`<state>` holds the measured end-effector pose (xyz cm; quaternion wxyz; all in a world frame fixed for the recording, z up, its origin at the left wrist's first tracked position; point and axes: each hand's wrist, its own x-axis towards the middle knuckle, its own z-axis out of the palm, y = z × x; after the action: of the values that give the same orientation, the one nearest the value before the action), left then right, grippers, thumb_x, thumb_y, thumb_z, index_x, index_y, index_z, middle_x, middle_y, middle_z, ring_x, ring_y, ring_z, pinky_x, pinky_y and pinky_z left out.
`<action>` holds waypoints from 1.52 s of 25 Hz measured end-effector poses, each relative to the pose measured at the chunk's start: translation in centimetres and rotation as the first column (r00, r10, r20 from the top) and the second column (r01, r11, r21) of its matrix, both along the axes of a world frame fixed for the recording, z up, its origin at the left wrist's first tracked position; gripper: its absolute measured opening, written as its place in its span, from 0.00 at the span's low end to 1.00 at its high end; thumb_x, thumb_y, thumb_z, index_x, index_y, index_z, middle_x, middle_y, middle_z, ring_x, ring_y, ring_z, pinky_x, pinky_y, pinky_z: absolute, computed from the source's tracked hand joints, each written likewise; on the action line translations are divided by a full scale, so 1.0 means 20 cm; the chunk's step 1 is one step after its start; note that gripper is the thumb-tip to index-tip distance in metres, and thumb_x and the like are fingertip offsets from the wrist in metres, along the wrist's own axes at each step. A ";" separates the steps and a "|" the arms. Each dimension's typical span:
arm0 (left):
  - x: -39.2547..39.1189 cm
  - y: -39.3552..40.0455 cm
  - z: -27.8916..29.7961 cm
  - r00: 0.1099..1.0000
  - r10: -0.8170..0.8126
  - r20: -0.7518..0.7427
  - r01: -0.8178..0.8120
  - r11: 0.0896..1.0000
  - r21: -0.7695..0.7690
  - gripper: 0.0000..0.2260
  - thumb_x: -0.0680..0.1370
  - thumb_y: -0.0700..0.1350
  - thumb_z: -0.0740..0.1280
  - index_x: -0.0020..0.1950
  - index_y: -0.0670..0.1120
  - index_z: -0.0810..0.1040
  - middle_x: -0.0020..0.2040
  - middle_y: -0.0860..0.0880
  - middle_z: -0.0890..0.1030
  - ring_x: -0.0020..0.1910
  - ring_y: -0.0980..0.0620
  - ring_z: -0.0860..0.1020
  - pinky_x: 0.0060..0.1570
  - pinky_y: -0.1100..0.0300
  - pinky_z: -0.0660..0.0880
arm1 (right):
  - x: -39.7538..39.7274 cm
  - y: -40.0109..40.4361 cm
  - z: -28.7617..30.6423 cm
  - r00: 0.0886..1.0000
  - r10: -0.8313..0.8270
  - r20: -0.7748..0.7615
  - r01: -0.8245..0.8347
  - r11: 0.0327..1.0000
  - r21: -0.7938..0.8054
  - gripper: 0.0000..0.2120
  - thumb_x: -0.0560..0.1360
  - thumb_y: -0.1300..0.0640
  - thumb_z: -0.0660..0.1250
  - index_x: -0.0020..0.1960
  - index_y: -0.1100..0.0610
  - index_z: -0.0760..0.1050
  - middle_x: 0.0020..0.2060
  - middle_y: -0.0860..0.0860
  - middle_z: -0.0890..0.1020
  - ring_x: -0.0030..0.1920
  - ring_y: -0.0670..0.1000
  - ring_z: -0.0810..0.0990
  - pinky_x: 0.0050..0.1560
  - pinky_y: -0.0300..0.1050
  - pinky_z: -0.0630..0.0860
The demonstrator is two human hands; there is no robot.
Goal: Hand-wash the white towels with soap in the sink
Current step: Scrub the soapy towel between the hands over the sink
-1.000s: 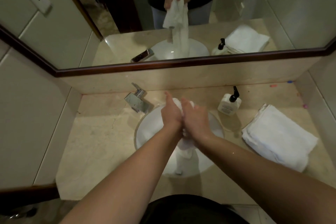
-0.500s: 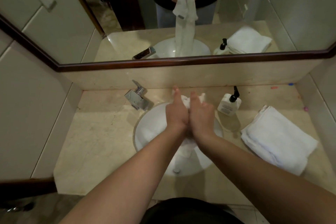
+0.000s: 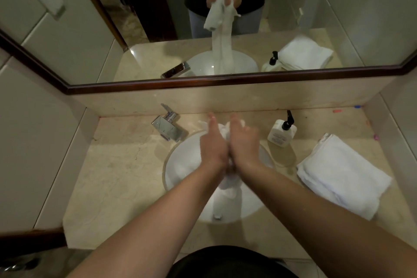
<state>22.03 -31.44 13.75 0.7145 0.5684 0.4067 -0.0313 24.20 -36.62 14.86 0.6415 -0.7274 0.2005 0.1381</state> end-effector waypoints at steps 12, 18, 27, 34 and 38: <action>0.04 0.06 -0.01 0.998 -0.010 0.062 -0.002 0.979 0.204 0.37 0.78 0.72 0.52 0.46 0.40 0.82 0.39 0.45 0.84 0.41 0.49 0.83 0.49 0.54 0.80 | 0.01 0.02 0.03 0.994 0.057 0.089 -0.058 0.998 0.015 0.20 0.82 0.48 0.60 0.37 0.57 0.75 0.27 0.47 0.77 0.25 0.40 0.75 0.25 0.33 0.68; 0.01 0.02 -0.01 0.999 -0.023 0.029 0.018 0.984 0.176 0.32 0.80 0.68 0.53 0.43 0.42 0.82 0.40 0.47 0.85 0.42 0.50 0.83 0.44 0.55 0.77 | 0.04 0.03 0.03 1.000 -0.025 0.018 0.025 1.000 -0.001 0.20 0.81 0.45 0.60 0.35 0.54 0.75 0.31 0.49 0.79 0.32 0.44 0.78 0.30 0.39 0.70; 0.04 0.07 -0.05 0.998 0.051 0.031 -0.055 0.992 0.111 0.36 0.79 0.70 0.53 0.47 0.39 0.83 0.42 0.43 0.86 0.47 0.43 0.84 0.55 0.46 0.79 | 0.07 0.08 0.01 1.000 -0.009 0.028 0.008 1.000 0.023 0.20 0.82 0.46 0.60 0.35 0.55 0.74 0.31 0.50 0.79 0.31 0.45 0.77 0.32 0.40 0.69; 0.05 0.09 -0.11 0.999 0.037 -0.008 -0.037 0.999 0.034 0.40 0.71 0.77 0.52 0.55 0.45 0.83 0.48 0.47 0.86 0.50 0.48 0.83 0.58 0.49 0.78 | 0.09 0.08 0.00 0.998 0.033 0.044 -0.033 0.999 -0.015 0.21 0.82 0.46 0.59 0.36 0.56 0.74 0.30 0.49 0.77 0.29 0.43 0.75 0.31 0.33 0.70; 0.08 0.17 -0.15 0.990 0.134 -0.040 -0.140 0.971 -0.192 0.35 0.75 0.75 0.53 0.53 0.44 0.79 0.45 0.48 0.83 0.45 0.50 0.82 0.61 0.51 0.76 | -0.03 0.10 -0.05 0.946 0.306 0.111 -0.289 0.946 -0.145 0.21 0.82 0.48 0.58 0.36 0.58 0.74 0.34 0.56 0.78 0.36 0.53 0.76 0.41 0.45 0.73</action>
<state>23.69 -28.13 10.74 0.7616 0.4659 0.4495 -0.0292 23.55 -34.53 13.90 0.5775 -0.7963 0.0536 0.1718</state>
